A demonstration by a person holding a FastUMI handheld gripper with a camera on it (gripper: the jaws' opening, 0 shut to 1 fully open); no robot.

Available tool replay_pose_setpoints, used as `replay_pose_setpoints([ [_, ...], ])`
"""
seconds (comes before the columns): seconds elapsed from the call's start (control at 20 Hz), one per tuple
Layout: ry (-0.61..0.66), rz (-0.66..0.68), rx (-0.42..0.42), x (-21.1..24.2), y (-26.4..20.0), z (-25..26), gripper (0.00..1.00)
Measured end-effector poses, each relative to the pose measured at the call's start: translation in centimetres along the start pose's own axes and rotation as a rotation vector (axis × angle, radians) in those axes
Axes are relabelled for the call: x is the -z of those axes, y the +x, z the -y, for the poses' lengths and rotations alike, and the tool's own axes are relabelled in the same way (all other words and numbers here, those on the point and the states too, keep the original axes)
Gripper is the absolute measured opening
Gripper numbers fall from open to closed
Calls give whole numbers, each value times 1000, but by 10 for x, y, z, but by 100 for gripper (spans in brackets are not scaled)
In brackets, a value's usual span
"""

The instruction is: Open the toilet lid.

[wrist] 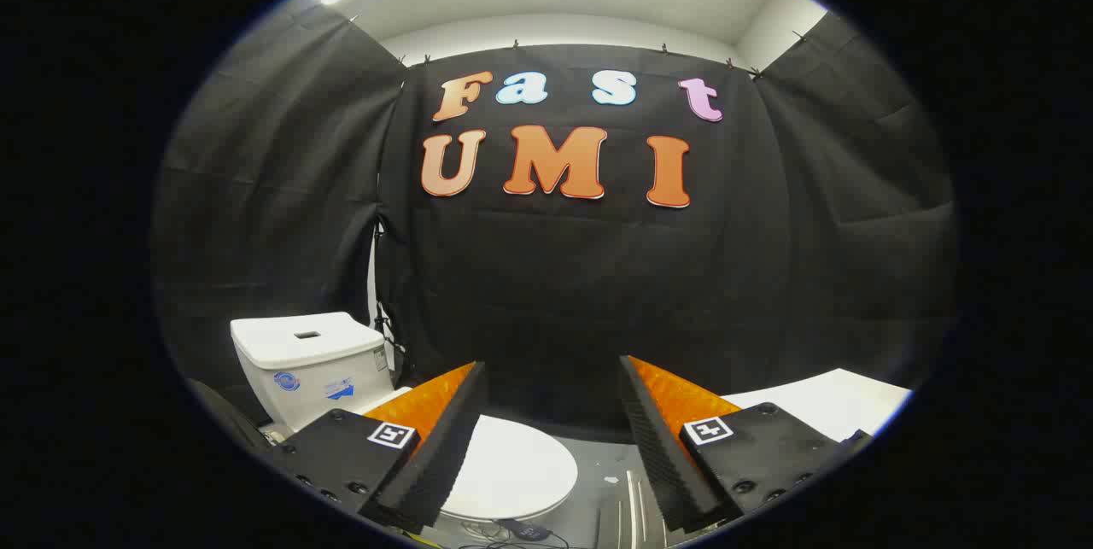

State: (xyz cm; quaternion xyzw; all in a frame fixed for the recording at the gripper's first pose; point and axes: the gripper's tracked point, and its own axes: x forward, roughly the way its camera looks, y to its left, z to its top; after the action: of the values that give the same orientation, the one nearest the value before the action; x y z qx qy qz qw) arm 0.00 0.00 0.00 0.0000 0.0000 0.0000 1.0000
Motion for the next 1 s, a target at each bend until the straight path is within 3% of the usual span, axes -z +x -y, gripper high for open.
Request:
replay_pose_setpoints([
  [0.75, 6, 2, 2, -1, 1, 1, 99],
  [1.0, 7, 45, 68, -16, -7, 26, 98],
])
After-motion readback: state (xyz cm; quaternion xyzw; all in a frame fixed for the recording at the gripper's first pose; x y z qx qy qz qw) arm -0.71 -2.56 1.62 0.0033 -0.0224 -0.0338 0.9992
